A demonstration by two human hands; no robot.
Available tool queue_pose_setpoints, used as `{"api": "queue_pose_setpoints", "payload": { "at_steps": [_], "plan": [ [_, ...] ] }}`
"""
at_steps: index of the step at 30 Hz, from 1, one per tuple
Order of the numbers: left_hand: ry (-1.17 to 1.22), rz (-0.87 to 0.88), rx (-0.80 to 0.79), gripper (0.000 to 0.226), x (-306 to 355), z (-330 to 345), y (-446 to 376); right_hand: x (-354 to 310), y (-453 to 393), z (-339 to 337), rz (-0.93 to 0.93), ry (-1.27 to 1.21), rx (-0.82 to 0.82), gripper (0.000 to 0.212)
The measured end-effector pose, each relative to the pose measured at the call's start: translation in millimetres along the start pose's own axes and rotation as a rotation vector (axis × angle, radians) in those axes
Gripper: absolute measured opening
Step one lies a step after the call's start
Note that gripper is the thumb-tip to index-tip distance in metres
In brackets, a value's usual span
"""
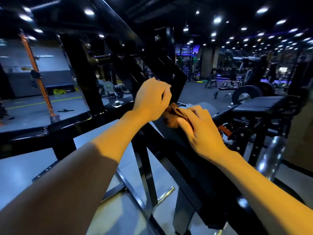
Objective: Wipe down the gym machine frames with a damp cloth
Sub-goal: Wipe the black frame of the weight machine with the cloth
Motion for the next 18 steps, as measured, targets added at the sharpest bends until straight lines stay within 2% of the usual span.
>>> {"api": "queue_pose_setpoints", "payload": {
  "at_steps": [4, 6, 10, 13, 16, 18],
  "plan": [
    [-0.041, -0.083, 0.191, 0.04, -38, -27, 8, -12, 5, -7, -0.052, 0.071, 0.013, 0.056],
    [-0.194, -0.113, 0.13, 0.046, -68, -37, 4, -21, 2, -12, 0.038, 0.038, 0.106, 0.05],
    [-0.719, -0.195, -0.158, 0.078, -133, -51, -5, -35, -21, -12, 0.338, -0.145, 0.209, 0.04],
    [-1.04, -0.154, -0.297, 0.091, -170, -61, -10, -39, -30, -5, 0.399, -0.132, 0.197, 0.054],
    [-1.133, -0.072, -0.264, 0.083, -189, -65, -26, -42, -20, 9, 0.459, 0.074, 0.121, 0.073],
    [-1.149, -0.058, -0.239, 0.067, -191, -64, -38, -42, -14, 15, 0.44, 0.211, 0.117, 0.073]
  ]
}}
Point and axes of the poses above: each hand's wrist, its own y-axis away from the middle knuckle, its own z-axis out of the palm, x = y × z, the point moved 5 cm from there along -y, towards the middle knuckle, and after that the axes turned 13 degrees about -y, right-handed, at the moved point
